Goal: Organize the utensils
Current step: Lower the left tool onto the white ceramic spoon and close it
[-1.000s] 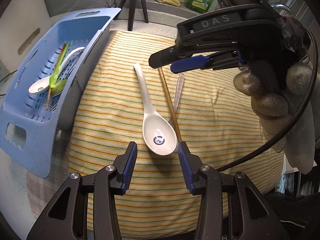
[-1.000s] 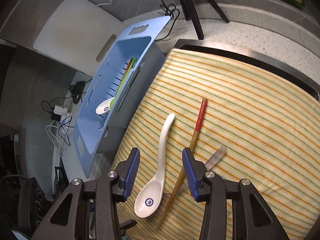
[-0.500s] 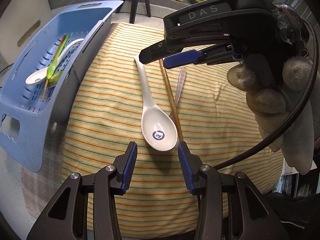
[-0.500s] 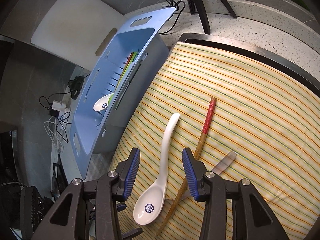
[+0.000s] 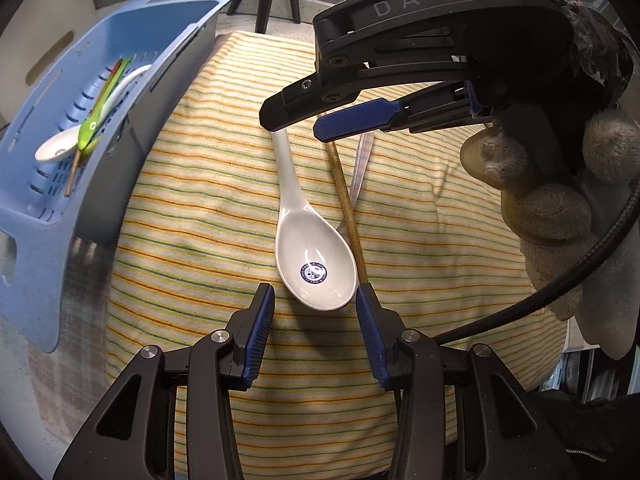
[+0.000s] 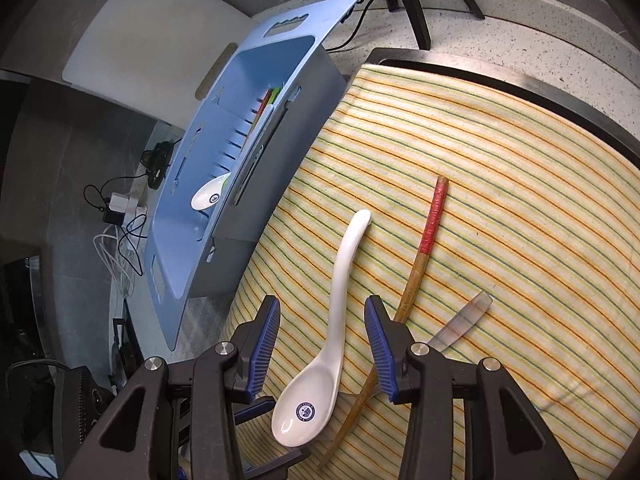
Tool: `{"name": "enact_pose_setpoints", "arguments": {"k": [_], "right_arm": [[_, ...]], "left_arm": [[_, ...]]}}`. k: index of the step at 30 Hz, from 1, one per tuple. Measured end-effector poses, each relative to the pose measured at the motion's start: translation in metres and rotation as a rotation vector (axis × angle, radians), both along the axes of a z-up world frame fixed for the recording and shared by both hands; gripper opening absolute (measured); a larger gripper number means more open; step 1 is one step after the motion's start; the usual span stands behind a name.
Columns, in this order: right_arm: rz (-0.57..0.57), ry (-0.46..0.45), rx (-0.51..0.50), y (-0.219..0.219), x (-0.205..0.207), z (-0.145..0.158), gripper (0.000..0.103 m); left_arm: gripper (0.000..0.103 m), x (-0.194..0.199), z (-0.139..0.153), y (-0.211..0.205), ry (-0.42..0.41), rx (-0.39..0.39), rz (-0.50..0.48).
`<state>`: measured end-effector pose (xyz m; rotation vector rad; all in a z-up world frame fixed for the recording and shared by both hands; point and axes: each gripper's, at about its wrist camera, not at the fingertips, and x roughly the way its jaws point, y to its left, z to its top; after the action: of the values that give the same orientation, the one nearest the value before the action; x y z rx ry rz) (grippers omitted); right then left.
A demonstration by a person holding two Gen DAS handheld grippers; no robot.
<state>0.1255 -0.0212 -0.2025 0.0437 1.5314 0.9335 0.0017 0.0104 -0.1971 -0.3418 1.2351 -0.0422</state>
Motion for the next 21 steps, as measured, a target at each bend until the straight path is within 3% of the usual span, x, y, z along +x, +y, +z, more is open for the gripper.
{"name": "enact_pose_setpoints", "arguments": {"k": [12,21], "right_arm": [[-0.004,0.018,-0.041,0.015,0.001,-0.019,0.039],[-0.004,0.0,-0.074,0.023,0.001,-0.024,0.024]], "left_arm": [[0.03,0.0,-0.013,0.017,0.008,-0.023,0.026],[0.029,0.0,-0.015,0.033,0.0,-0.039,0.028]]}}
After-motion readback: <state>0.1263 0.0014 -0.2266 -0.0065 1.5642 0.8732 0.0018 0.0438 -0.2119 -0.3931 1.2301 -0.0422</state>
